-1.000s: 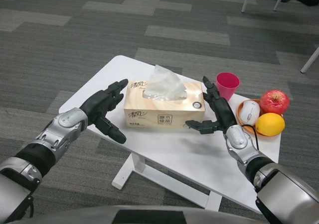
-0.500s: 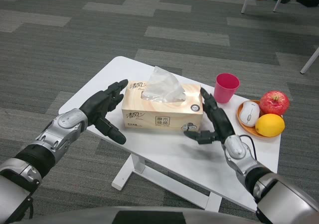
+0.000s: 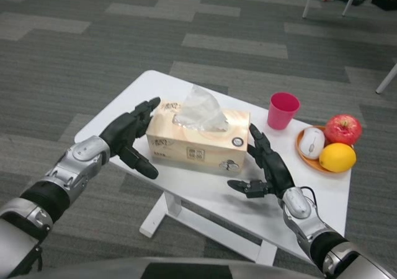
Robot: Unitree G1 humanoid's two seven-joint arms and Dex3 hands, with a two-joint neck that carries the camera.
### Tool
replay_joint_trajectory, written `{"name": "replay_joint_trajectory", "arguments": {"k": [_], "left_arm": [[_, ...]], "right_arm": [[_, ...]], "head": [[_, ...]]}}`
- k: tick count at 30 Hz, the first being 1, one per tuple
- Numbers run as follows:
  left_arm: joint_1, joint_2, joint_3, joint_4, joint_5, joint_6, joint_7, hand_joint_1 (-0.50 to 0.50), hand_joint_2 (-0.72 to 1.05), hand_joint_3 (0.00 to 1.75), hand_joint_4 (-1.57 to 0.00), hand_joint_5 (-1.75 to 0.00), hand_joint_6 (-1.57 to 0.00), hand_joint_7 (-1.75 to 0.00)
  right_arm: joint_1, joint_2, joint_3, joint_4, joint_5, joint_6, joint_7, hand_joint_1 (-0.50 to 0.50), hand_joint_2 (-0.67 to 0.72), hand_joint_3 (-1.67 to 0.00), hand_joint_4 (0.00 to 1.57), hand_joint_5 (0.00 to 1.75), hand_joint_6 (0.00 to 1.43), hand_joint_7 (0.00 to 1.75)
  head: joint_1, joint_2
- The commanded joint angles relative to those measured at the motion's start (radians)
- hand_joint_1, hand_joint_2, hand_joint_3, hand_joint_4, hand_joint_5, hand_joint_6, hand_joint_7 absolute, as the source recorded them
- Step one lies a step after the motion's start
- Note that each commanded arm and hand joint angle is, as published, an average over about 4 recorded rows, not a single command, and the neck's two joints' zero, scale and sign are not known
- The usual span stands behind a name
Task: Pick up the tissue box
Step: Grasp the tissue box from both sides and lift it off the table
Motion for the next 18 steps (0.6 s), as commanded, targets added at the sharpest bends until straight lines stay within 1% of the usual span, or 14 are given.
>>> {"name": "replay_joint_trajectory", "arguments": {"k": [1, 3, 6, 10, 12, 15, 18], "left_arm": [[0.045, 0.003, 0.016, -0.06, -0.016, -0.014, -0.002, 0.5, -0.17, 0.0, 0.0, -0.1, 0.0, 0.0], [0.07, 0.005, 0.025, -0.098, -0.016, -0.014, -0.004, 0.5, -0.17, 0.0, 0.0, -0.1, 0.0, 0.0], [0.133, 0.012, 0.048, -0.179, -0.016, -0.014, -0.004, 0.5, -0.19, 0.0, 0.0, -0.1, 0.0, 0.0], [0.195, 0.024, 0.068, -0.253, -0.015, -0.013, -0.004, 0.5, -0.19, 0.0, 0.0, -0.1, 0.0, 0.0], [0.225, 0.029, 0.082, -0.284, -0.015, -0.013, -0.004, 0.5, -0.19, 0.0, 0.0, -0.1, 0.0, 0.0], [0.279, 0.029, 0.112, -0.335, -0.015, -0.017, -0.006, 0.5, -0.13, 0.0, 0.0, -0.1, 0.0, 0.0], [0.305, 0.027, 0.129, -0.356, -0.014, -0.029, -0.008, 0.5, -0.1, 0.0, 0.0, -0.1, 0.0, 0.0]], "right_arm": [[0.036, -0.011, -0.015, -0.063, 0.0, -0.011, 0.011, 0.17, -0.41, -0.48, 0.11, 0.27, 0.0, 0.07], [0.051, -0.012, -0.022, -0.088, 0.0, -0.011, 0.012, 0.17, -0.41, -0.48, 0.09, 0.24, 0.0, 0.07], [0.082, -0.017, -0.041, -0.132, -0.001, -0.012, 0.013, 0.2, -0.41, -0.48, 0.09, 0.19, 0.0, 0.12], [0.113, -0.022, -0.057, -0.171, -0.001, -0.013, 0.013, 0.21, -0.41, -0.48, 0.06, 0.19, 0.0, 0.07], [0.125, -0.024, -0.066, -0.187, -0.001, -0.014, 0.013, 0.21, -0.41, -0.48, 0.05, 0.19, 0.0, 0.07], [0.147, -0.031, -0.081, -0.215, -0.001, -0.016, 0.013, 0.21, -0.41, -0.48, 0.03, 0.19, 0.0, 0.09], [0.161, -0.037, -0.088, -0.233, -0.001, -0.017, 0.013, 0.21, -0.41, -0.48, 0.03, 0.19, 0.0, 0.1]], "head": [[0.008, -0.001], [0.014, -0.002], [0.013, -0.002], [0.023, -0.008], [0.023, -0.011], [0.02, -0.016], [0.019, -0.016]]}}
